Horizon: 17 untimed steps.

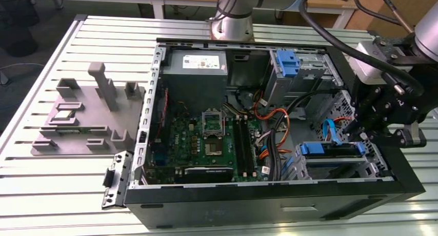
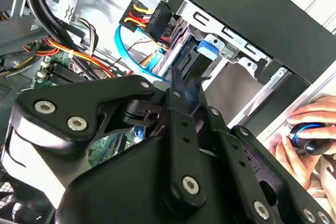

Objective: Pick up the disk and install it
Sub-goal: 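Insert the first disk wire, then insert the second disk wire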

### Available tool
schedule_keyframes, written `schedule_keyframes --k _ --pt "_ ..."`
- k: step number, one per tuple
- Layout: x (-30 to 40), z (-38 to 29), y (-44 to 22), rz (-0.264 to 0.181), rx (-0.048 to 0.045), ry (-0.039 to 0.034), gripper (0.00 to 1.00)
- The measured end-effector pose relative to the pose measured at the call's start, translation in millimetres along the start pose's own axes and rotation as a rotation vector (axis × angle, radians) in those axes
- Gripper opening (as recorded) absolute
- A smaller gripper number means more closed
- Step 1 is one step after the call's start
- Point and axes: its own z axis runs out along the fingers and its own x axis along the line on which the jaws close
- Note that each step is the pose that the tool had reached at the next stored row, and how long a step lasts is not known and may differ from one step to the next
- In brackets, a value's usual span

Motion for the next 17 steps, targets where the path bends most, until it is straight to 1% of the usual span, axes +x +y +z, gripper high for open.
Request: schedule_keyframes --k 7,17 --pt "0.0 -2.8 -0.1 0.000 0.0000 0.0001 0.23" --pt "-0.3 -3.2 -0.1 0.000 0.0000 0.0000 0.23"
